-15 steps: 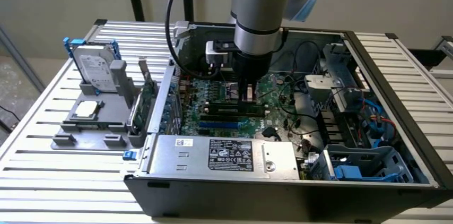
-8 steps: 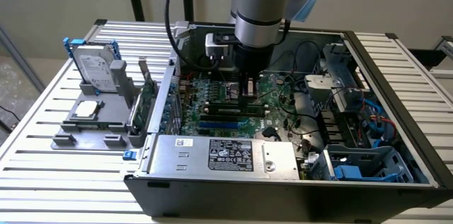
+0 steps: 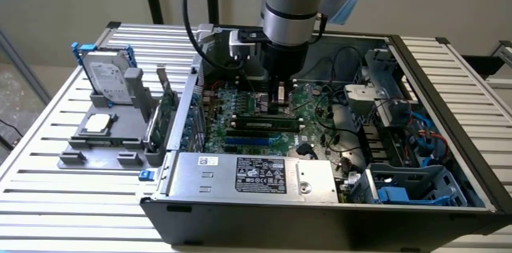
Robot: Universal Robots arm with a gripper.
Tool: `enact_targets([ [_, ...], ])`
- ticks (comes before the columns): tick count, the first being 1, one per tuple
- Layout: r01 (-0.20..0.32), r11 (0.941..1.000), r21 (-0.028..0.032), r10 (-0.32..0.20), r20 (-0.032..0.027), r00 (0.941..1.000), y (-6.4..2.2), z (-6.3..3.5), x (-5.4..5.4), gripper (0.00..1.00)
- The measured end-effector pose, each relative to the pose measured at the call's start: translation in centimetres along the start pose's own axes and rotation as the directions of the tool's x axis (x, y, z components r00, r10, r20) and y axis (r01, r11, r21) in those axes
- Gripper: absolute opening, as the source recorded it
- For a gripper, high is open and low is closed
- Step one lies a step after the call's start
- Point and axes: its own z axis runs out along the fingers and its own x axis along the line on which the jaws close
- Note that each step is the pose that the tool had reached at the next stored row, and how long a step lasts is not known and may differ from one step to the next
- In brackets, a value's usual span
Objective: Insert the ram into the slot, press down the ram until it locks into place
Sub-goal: 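Insert the ram into the slot, then press down the ram until it locks into place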
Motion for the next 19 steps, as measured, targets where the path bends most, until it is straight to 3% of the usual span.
enact_targets([
  [19,0.000,1.0000,-0.0002,0.000,-0.0004,1.0000,0.08,0.24,0.00,0.11],
])
